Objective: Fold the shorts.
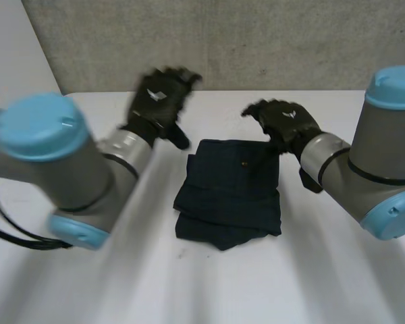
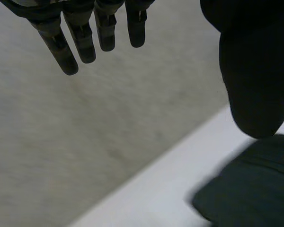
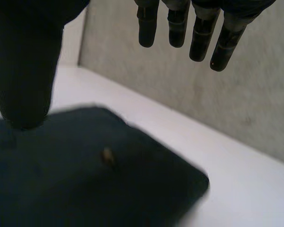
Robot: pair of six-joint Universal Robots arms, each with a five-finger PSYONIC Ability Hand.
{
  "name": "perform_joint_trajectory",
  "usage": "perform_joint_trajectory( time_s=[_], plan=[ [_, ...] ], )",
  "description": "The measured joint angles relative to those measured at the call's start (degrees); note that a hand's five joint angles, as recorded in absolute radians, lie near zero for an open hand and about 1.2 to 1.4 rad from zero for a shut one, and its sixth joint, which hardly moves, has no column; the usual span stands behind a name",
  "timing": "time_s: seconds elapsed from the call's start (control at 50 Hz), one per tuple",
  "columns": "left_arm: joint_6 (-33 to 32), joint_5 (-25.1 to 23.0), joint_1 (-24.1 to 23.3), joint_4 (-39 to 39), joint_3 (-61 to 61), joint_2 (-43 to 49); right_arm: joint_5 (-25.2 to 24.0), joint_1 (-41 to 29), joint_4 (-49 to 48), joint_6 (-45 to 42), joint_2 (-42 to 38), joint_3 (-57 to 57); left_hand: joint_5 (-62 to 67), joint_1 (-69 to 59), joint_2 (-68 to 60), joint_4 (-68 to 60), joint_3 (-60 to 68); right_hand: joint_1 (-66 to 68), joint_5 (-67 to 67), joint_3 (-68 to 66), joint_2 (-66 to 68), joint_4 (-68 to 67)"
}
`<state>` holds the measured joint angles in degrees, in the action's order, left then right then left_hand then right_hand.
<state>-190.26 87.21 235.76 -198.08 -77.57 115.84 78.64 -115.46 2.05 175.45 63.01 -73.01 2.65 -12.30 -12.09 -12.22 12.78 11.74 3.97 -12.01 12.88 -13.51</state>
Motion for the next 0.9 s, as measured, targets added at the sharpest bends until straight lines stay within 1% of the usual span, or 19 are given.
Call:
perform_joint_trajectory(
  time_s=[0.02,0.04,0.06,0.08,0.14,0.2,0.26,0.3,0.34,0.48,0.54,0.62,0.66,0.68,0.72,0.74,0.78,0.8,0.9],
  plan=[
    [0.0,0.0,0.0,0.0,0.0,0.0,0.0,0.0,0.0,0.0,0.0,0.0,0.0,0.0,0.0,0.0,0.0,0.0,0.0,0.0,0.0,0.0],
    [0.0,-1.0,-1.7,2.0,3.5,5.6,0.9,0.9,0.0,-1.7,-2.1,-0.8,0.1,0.0,0.0,-0.1,0.1,0.0,0.0,0.0,0.0,0.0],
    [0.0,-1.0,-1.7,2.0,3.5,5.6,0.9,0.9,0.0,-1.7,-2.1,-0.8,0.1,0.0,0.0,-0.1,0.1,0.0,0.0,0.0,0.0,0.0],
    [0.0,-1.3,-2.3,3.4,5.4,8.8,1.2,1.3,0.0,-2.8,-3.7,-1.1,0.2,0.0,-0.1,-0.1,0.1,0.0,0.0,0.0,0.0,0.0],
    [-0.1,-1.5,-2.9,6.2,9.1,14.4,1.4,1.5,0.0,-4.0,-6.2,-1.1,0.2,0.0,-0.8,-0.3,0.1,0.0,0.0,0.0,0.0,0.0],
    [-0.2,-1.4,-2.9,9.4,12.1,18.8,1.7,1.4,0.1,-5.1,-10.5,-0.7,0.2,0.0,-1.0,-0.3,0.1,0.0,0.0,0.0,0.0,0.0],
    [-0.2,-1.0,-2.6,12.7,14.5,21.8,2.4,1.1,0.2,-5.5,-13.0,0.0,0.2,0.0,-1.0,-0.3,0.1,0.0,0.0,0.0,0.0,0.0],
    [-0.3,-0.8,-2.5,14.0,15.3,22.7,2.9,1.0,0.2,-5.8,-13.9,0.3,0.2,0.0,-1.0,-0.3,0.1,-0.1,0.0,0.0,0.0,0.0],
    [-0.3,-0.1,-2.1,17.0,16.7,24.1,4.2,0.8,0.3,-7.1,-14.9,0.9,0.2,0.0,-1.0,-0.3,0.1,-0.8,0.0,0.3,0.0,0.0],
    [-0.5,0.9,-1.7,20.5,17.2,23.7,5.9,0.8,0.3,-11.4,-14.3,1.2,0.2,-1.0,-1.0,-0.3,0.1,-1.0,0.0,0.3,0.0,0.0],
    [-0.4,1.1,-1.7,21.8,17.1,22.0,6.2,0.8,0.3,-13.3,-13.0,1.1,0.2,-0.9,-0.9,-0.3,0.1,-1.0,0.0,0.3,0.0,0.0],
    [-0.3,1.2,-1.6,23.5,16.6,16.7,6.4,0.8,0.3,-14.3,-9.2,0.9,0.0,-0.8,-0.9,-0.2,0.0,-1.0,0.0,0.3,0.0,0.0],
    [-0.2,1.4,-1.5,24.0,16.4,13.9,6.9,1.0,0.3,-14.3,-6.2,1.0,0.0,-0.8,-0.9,-0.1,0.0,-1.0,0.0,0.3,0.0,0.0],
    [-0.1,1.8,-1.3,24.5,15.9,10.7,7.6,1.1,0.2,-14.2,-3.5,1.1,0.0,-0.8,-0.9,-0.2,0.0,-1.0,0.0,0.3,0.0,0.0],
    [0.0,2.4,-0.8,24.8,15.4,7.7,8.4,1.2,0.2,-14.0,-1.4,1.4,0.0,-0.8,-0.9,-0.2,0.0,-1.0,0.0,0.3,0.0,0.0],
    [0.1,3.2,0.0,25.1,15.0,4.6,9.7,1.3,0.2,-13.9,1.6,1.7,0.5,-1.2,-1.3,-0.6,0.3,-1.0,0.0,0.3,0.0,0.0],
    [0.4,4.5,1.3,25.6,14.4,0.7,11.2,1.4,0.4,-13.9,4.4,2.0,1.2,-1.5,-1.8,-1.3,0.7,-1.0,0.0,0.3,0.0,0.0],
    [0.7,5.9,2.7,26.3,14.0,-2.9,12.7,1.4,0.8,-14.0,7.1,2.4,3.0,-3.3,-3.3,-3.3,2.4,-1.0,0.0,0.3,0.0,0.0],
    [2.3,8.4,6.7,30.8,13.5,-11.7,15.7,1.7,3.8,-14.1,12.1,3.5,4.8,-5.1,-5.3,-5.4,4.5,-1.0,0.0,0.3,0.0,0.0]
  ],
)
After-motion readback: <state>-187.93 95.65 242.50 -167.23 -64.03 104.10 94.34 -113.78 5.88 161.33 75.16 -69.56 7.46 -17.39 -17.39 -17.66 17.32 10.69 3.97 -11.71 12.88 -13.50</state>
